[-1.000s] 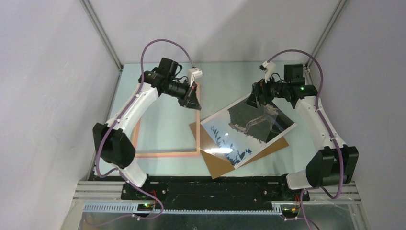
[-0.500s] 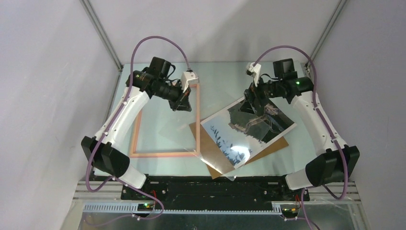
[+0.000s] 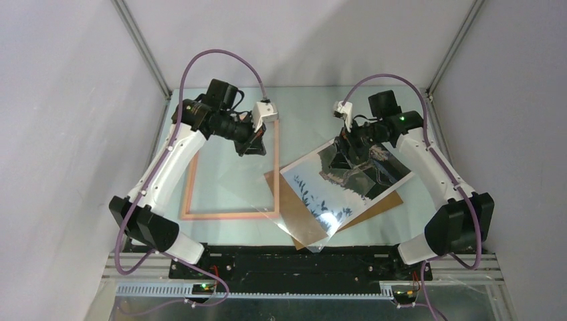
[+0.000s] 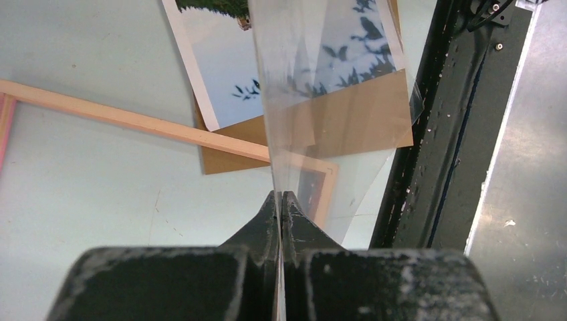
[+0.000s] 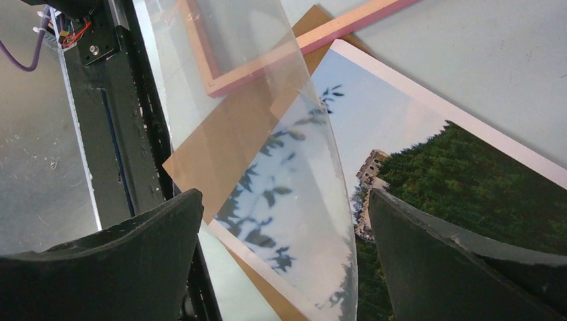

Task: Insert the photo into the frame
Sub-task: Pick up the photo frame item at the center of the board.

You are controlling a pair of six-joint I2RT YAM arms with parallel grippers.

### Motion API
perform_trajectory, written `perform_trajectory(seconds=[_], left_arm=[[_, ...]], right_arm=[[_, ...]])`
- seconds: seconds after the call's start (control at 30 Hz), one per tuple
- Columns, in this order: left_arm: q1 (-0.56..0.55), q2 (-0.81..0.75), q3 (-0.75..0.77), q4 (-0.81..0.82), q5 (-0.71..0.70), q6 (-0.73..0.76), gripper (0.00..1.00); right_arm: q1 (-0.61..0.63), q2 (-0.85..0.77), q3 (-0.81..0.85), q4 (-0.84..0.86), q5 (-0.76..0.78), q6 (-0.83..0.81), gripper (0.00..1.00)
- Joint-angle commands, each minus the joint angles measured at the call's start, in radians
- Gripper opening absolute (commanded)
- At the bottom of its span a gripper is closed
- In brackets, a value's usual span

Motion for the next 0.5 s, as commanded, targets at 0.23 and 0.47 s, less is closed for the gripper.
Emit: perform_trajectory(seconds=[0.23, 0.47], left_arm=[[-0.025, -0.039, 0.05, 0.008, -0.023, 0.054, 0.0], [-0.042, -0.055, 0.063, 0.008, -0.006, 0.082, 0.0]], right_arm=[[-0.01, -0.042, 0.048, -0.009, -0.009, -0.058, 0.97], [-0.011, 0.006, 0.084, -0.056, -0.035, -0.091, 0.97]])
